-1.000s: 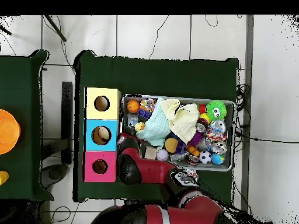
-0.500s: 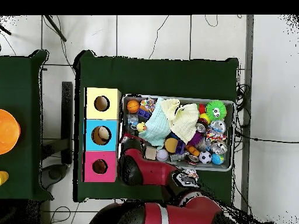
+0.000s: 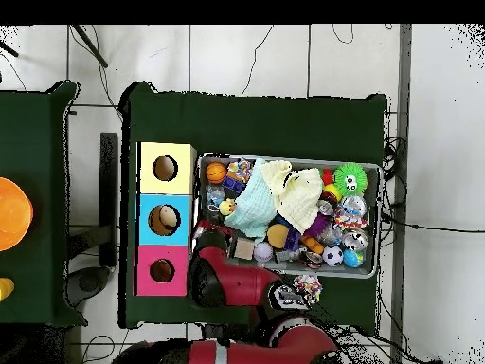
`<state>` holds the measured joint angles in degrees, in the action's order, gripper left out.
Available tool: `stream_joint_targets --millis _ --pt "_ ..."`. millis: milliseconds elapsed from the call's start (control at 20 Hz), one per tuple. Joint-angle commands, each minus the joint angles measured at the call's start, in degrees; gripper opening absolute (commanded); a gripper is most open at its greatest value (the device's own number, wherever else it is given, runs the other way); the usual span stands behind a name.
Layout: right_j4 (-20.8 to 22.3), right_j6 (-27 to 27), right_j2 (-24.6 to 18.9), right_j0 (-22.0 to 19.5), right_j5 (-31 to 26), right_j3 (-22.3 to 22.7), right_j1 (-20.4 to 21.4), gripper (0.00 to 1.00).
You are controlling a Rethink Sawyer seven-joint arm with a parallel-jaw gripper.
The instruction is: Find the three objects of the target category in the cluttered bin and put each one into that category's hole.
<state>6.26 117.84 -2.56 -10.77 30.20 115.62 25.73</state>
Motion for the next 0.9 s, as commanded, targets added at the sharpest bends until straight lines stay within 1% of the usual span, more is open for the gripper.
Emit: stream_joint_targets --millis 50,250,400,500,900 --pt "-2.4 6.9 2.4 0.9 6.4 -6.3 0.6 1.0" --pt "-2.6 6.7 4.0 1.8 6.5 -6.7 0.7 1.0" --pt "-4.4 5.5 7.4 3.8 7.5 -6.8 0.6 1.0" --pt "-5.0 5.4 8.6 4.6 8.0 -7.2 0.4 1.0" --pt "-5.3 6.2 9.9 5.8 10.6 -8.7 -1.0 1.0"
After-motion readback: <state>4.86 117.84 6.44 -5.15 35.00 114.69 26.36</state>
